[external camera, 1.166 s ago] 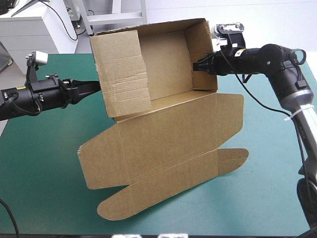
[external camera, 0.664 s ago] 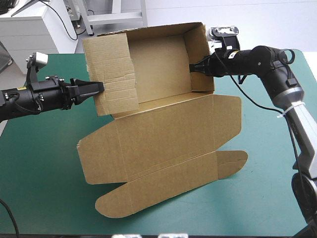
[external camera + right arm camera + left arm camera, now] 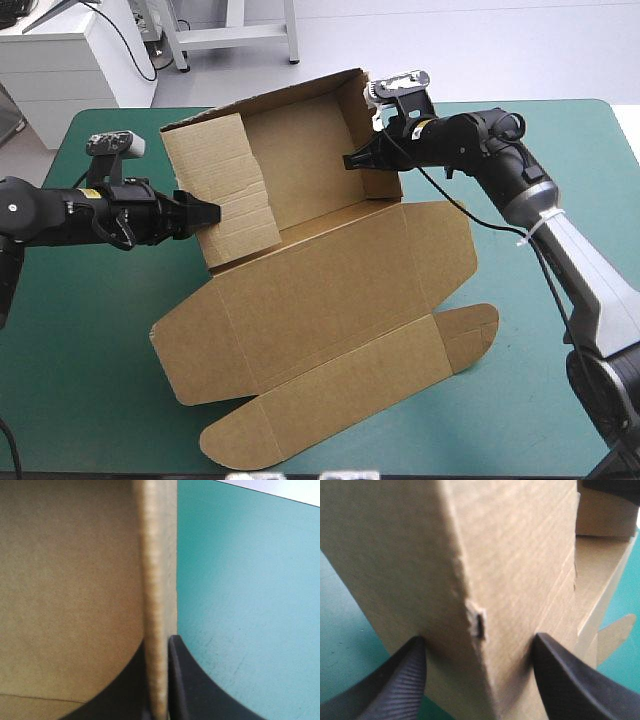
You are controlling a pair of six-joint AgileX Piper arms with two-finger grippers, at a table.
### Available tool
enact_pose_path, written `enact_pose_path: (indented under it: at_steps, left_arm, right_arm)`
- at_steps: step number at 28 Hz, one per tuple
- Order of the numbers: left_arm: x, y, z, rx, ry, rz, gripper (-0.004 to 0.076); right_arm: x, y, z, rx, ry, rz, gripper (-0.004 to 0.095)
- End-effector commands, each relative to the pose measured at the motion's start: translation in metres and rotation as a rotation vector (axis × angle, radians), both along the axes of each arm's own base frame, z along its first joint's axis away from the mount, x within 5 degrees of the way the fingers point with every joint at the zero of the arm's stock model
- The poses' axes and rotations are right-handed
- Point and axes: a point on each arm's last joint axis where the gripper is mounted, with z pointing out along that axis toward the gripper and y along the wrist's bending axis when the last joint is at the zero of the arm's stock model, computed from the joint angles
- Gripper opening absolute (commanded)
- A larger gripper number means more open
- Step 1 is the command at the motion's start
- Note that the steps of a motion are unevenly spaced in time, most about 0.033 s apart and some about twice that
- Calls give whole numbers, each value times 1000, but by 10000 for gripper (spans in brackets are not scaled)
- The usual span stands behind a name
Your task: Fold the box
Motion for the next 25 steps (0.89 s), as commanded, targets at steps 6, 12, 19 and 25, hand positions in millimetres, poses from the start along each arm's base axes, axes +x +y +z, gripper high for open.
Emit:
enact_pose_path:
  at_steps: [6, 12, 19, 25]
  left_arm:
    - [20, -18, -8, 13, 72, 251, 439]
    - [41, -22, -19, -45, 101, 321, 344]
    - [52, -23, -25, -38, 77, 341, 165]
    - [54, -24, -25, 72, -2, 330, -8]
  right_arm:
    - [-22, 13, 37, 146, -80, 18, -5]
    - [-26, 12, 32, 117, -25, 26, -5]
    - [-33, 9, 40, 121, -33, 29, -5]
    - [-40, 4, 47, 103, -44, 25, -5]
